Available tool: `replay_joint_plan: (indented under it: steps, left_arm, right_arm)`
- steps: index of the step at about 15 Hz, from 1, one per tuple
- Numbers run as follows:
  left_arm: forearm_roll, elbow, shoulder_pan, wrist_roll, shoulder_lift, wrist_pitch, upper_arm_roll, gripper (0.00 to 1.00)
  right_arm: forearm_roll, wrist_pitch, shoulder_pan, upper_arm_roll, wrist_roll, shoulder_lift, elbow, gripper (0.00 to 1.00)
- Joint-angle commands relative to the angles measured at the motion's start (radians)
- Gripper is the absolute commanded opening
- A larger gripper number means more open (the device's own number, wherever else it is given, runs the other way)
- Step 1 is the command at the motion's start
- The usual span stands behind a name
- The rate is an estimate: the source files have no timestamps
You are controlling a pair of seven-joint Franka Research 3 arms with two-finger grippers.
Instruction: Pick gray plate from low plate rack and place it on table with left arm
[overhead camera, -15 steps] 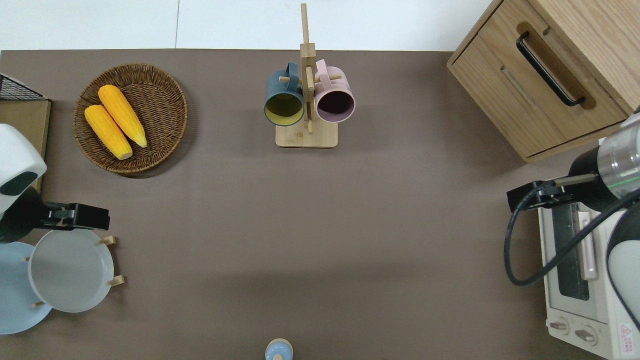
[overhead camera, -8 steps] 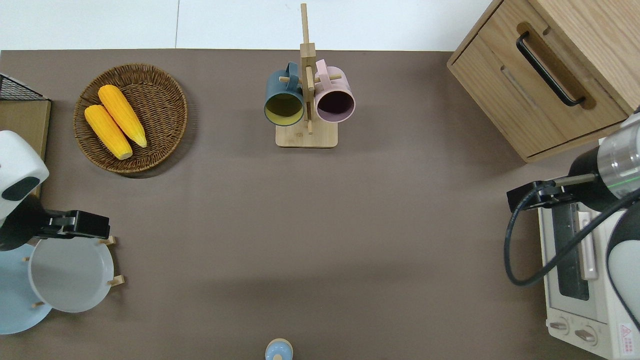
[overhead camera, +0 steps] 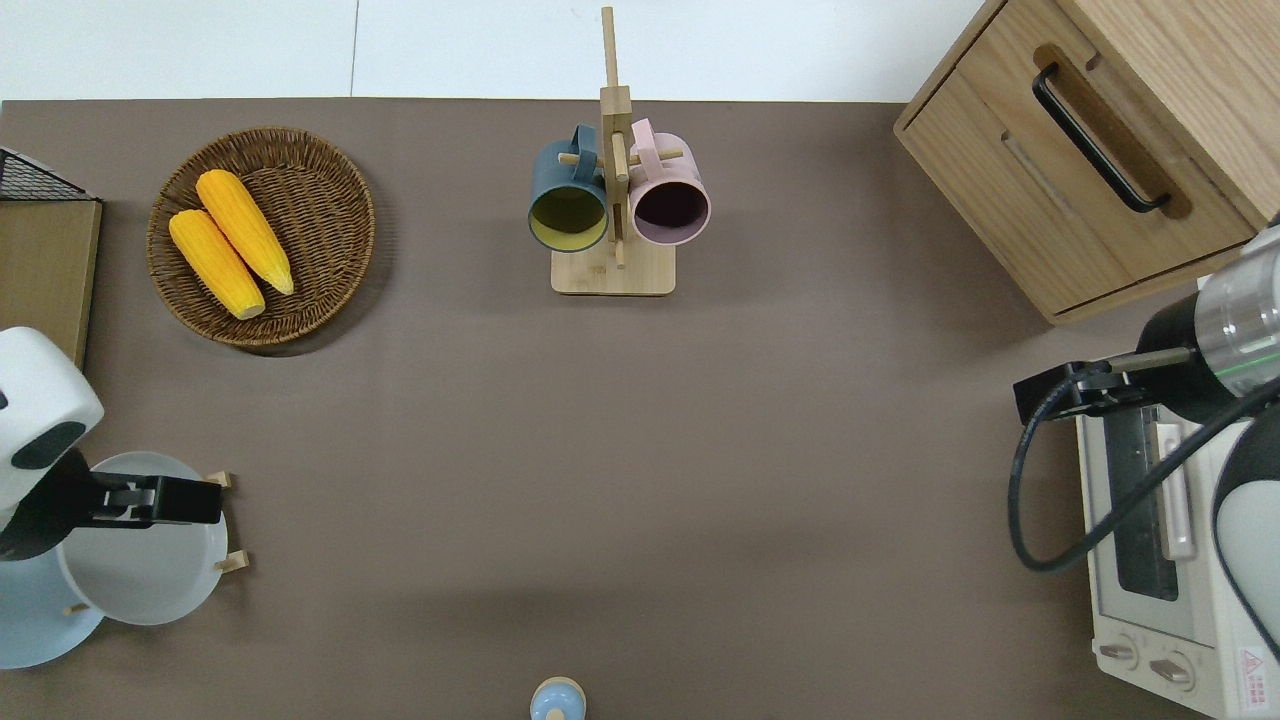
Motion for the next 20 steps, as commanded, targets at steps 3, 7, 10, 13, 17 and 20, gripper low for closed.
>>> replay_joint_plan:
  steps: [3,7,10,13,17,20]
  left_arm:
    - [0.013,-0.127,0.032,-0.003,-0.087,0.070,0.002,0.99]
    - [0.083,-0.158,0.072,-0.006,-0.087,0.100,0.002,0.99]
    - [0.119,-0.181,0.113,-0.006,-0.087,0.134,0.002,0.99]
    - [0.144,-0.213,0.153,-0.006,-0.087,0.183,0.002,0.99]
    - [0.203,-0.267,0.188,-0.015,-0.093,0.250,0.002,0.99]
    - [0.223,-0.331,0.223,-0.028,-0.113,0.304,0.001,0.99]
  right_arm:
    - [-0.006,-0.011,-0.024,0.021,0.012,-0.002,0.006,0.983]
    - [-0.005,-0.011,-0.024,0.021,0.012,-0.002,0.007,0.983]
    - [-0.006,-0.011,-0.024,0.021,0.012,-0.002,0.007,0.983]
    - [-0.006,-0.011,-0.024,0.021,0.012,-0.002,0.007,0.983]
    - [-0.006,-0.011,-0.024,0.020,0.012,-0.002,0.006,0.983]
    - [-0.006,-0.011,-0.024,0.020,0.012,-0.002,0.006,0.983]
